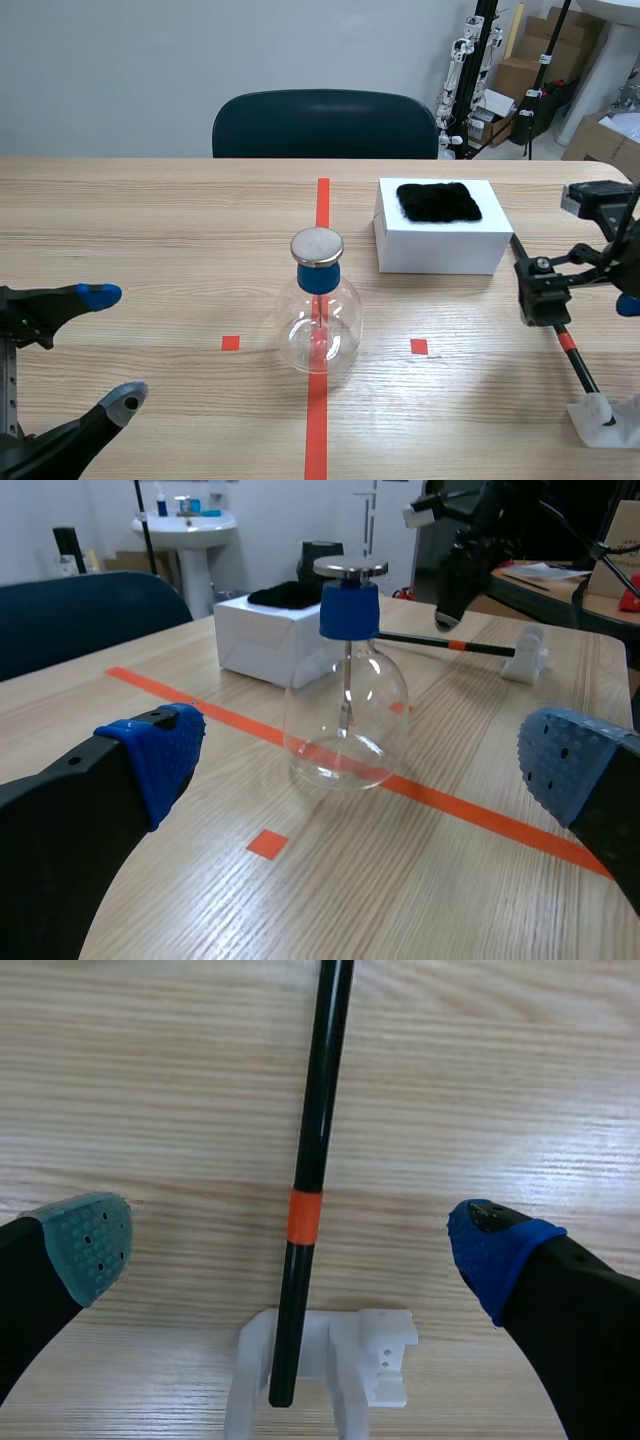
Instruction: Do the electroscope experiment. pick up the black charging rod
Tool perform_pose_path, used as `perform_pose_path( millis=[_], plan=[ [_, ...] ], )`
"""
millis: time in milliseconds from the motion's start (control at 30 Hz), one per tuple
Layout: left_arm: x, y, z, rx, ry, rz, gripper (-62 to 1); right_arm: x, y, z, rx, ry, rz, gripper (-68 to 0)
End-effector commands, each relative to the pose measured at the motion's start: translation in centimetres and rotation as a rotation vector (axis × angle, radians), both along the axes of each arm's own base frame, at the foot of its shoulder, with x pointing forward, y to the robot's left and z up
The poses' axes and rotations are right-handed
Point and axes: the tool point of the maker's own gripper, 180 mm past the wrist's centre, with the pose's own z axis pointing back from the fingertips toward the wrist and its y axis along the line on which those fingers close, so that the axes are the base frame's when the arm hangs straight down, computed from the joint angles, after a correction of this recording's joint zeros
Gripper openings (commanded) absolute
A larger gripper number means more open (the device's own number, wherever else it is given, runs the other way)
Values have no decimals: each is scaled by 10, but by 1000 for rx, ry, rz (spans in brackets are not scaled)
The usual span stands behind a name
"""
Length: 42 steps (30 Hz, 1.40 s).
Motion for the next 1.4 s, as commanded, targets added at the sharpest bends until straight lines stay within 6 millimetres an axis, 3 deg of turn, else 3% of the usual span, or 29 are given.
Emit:
perform_pose_path(
  millis=[0, 367, 733, 1367],
  plan=[
    [4, 2, 6, -26, -15, 14, 14, 5, -1, 4, -6, -15, -5, -19],
    [9, 0, -4, -34, -2, 59, 14, -2, -5, -9, -32, 80, -53, -19],
    [8, 0, -6, -27, 4, 58, 14, 2, -15, -16, -90, 57, -81, -19],
    [7, -2, -9, -4, 7, 37, 14, -1, -7, -35, -69, 63, -81, -23]
  ],
)
